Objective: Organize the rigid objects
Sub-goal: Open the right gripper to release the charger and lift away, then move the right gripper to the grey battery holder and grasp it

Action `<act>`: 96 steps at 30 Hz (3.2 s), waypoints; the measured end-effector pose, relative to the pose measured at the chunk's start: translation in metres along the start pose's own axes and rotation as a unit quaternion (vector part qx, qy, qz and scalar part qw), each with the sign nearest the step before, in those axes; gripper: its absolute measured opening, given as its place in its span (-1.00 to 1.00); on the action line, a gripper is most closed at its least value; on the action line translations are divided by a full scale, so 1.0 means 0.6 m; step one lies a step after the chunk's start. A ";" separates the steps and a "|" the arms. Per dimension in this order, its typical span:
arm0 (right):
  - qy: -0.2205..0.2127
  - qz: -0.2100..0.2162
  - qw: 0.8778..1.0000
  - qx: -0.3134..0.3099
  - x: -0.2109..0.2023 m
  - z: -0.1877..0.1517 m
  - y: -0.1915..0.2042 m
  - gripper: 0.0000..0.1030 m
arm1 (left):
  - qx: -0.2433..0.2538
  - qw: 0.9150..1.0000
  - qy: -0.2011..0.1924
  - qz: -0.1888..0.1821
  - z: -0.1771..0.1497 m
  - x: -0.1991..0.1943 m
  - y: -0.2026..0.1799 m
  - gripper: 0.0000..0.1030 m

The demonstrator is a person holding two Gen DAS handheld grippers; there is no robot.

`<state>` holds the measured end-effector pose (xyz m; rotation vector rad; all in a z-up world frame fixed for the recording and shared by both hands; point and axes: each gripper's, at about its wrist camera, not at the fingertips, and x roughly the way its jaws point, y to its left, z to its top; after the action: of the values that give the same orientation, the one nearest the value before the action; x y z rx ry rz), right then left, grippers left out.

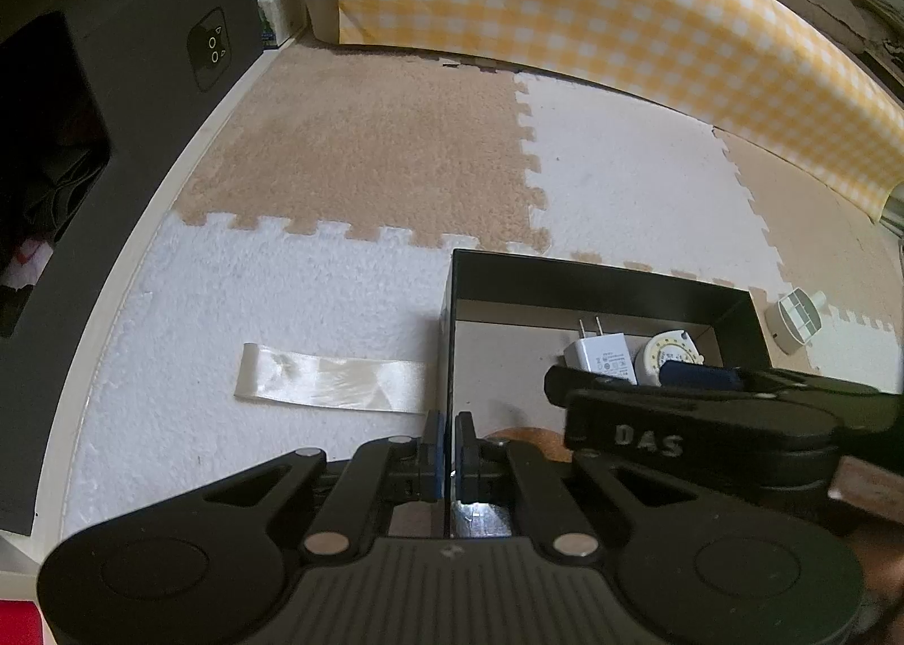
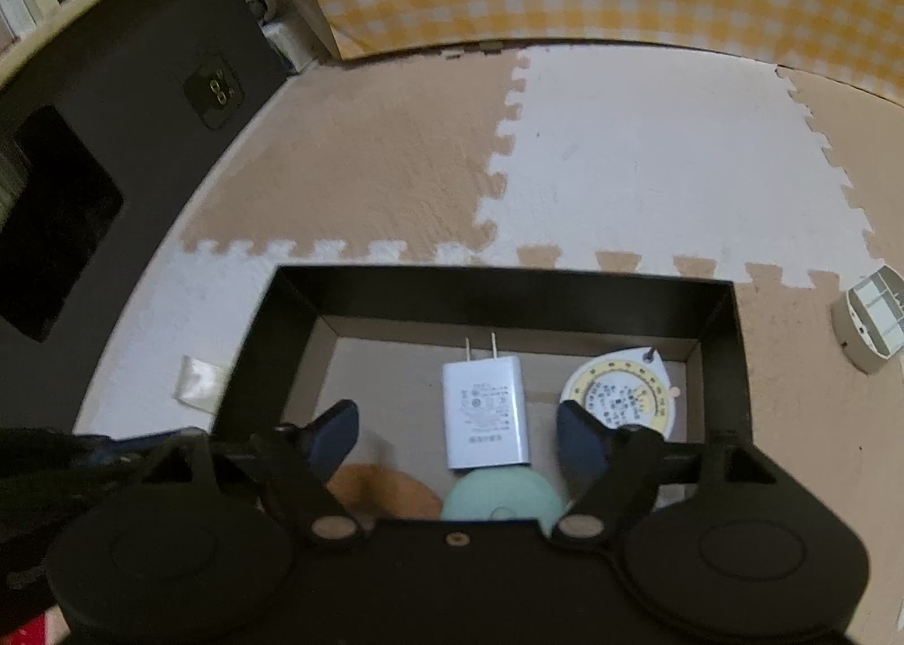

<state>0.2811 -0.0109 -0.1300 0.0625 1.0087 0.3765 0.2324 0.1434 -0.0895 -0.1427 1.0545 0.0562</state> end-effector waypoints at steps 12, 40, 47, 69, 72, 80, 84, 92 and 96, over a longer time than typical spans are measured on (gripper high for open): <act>-0.042 0.033 0.999 -0.005 -0.102 0.026 -0.016 0.93 | 0.002 1.000 -0.001 0.005 -0.002 -0.002 -0.003 -0.96; -0.126 -0.046 0.985 -0.113 -0.198 -0.011 -0.195 1.00 | 0.014 1.000 -0.002 0.015 -0.003 -0.003 -0.006 -0.96; -0.130 -0.047 0.985 -0.099 -0.147 -0.018 -0.262 1.00 | 0.016 1.000 -0.002 0.016 -0.004 -0.003 -0.007 -0.96; -0.147 -0.067 0.971 -0.174 -0.043 -0.013 -0.344 0.61 | 0.024 1.000 -0.003 0.020 -0.003 -0.001 -0.009 -0.96; -0.138 -0.066 0.971 -0.184 -0.034 -0.013 -0.337 0.39 | 0.024 1.000 -0.003 0.020 -0.002 -0.001 -0.011 -0.95; -0.121 -0.089 0.964 -0.219 -0.026 -0.022 -0.325 -0.03 | 0.024 0.999 -0.002 0.021 -0.002 -0.001 -0.014 -0.95; -0.121 -0.093 0.964 -0.217 -0.030 -0.020 -0.321 -0.05 | 0.025 0.999 -0.002 0.021 -0.002 -0.001 -0.014 -0.95; -0.127 -0.082 0.969 -0.194 -0.036 -0.006 -0.329 0.43 | 0.024 0.999 -0.002 0.021 -0.002 -0.001 -0.014 -0.95; -0.121 -0.082 0.971 -0.188 -0.029 -0.006 -0.336 0.43 | 0.025 0.999 -0.002 0.021 -0.002 -0.001 -0.014 -0.95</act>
<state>0.3260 -0.2057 -0.1630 -0.3102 0.6828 0.3927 0.2318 0.1351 -0.0887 -0.0753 1.0532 0.0688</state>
